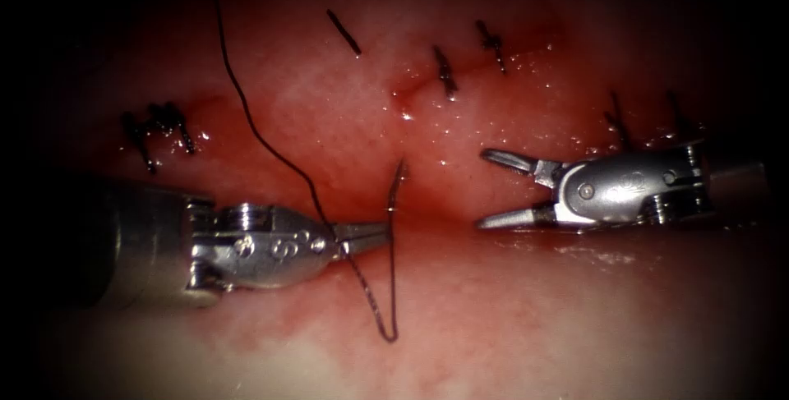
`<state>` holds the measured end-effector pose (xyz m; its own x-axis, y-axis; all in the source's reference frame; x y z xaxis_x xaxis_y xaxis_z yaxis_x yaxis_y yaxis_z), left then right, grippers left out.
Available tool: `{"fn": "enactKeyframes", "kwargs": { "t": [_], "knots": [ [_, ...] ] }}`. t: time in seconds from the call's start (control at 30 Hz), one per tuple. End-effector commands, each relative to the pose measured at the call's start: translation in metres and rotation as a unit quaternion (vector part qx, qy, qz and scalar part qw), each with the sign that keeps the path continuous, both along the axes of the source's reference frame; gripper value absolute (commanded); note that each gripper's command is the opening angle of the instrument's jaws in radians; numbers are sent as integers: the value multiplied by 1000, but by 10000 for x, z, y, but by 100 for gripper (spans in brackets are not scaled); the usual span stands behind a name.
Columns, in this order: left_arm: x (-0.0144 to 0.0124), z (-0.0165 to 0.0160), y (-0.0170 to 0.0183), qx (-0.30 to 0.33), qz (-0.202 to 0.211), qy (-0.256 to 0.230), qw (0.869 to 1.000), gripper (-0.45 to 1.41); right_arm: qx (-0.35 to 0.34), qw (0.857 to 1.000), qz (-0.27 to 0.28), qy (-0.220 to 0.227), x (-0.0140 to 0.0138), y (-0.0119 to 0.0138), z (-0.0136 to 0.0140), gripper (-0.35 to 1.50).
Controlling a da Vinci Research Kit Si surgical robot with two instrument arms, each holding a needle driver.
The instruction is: Wound Closure
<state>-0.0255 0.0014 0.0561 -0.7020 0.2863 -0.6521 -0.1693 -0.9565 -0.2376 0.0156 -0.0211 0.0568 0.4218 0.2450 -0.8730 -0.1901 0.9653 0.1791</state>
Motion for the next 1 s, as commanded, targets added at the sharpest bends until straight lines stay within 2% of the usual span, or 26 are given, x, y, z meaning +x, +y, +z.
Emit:
{"fn": "enactKeyframes", "kwargs": {
  "t": [0.03, 0.17, 0.43, 0.67, 1.0],
  "knots": [
    [-13, 9, -14, 4, 5, -1, 1000, -18, -4, 1000, -4, 13, 14, -4, -8, 118],
    [-17, 19, -21, 7, 16, 2, 1000, -18, -15, 1000, 6, 17, 27, 1, -19, 118],
    [6, 29, -21, 18, 29, 4, 999, -16, -48, 999, 18, 15, 72, 22, -32, 118],
    [13, 33, -29, 21, 33, 14, 999, -16, -77, 997, 13, 12, 104, 41, -36, 115],
    [12, 38, -33, 24, 36, 22, 999, -16, -121, 993, 4, 6, 128, 54, -33, 113]
  ]
}}
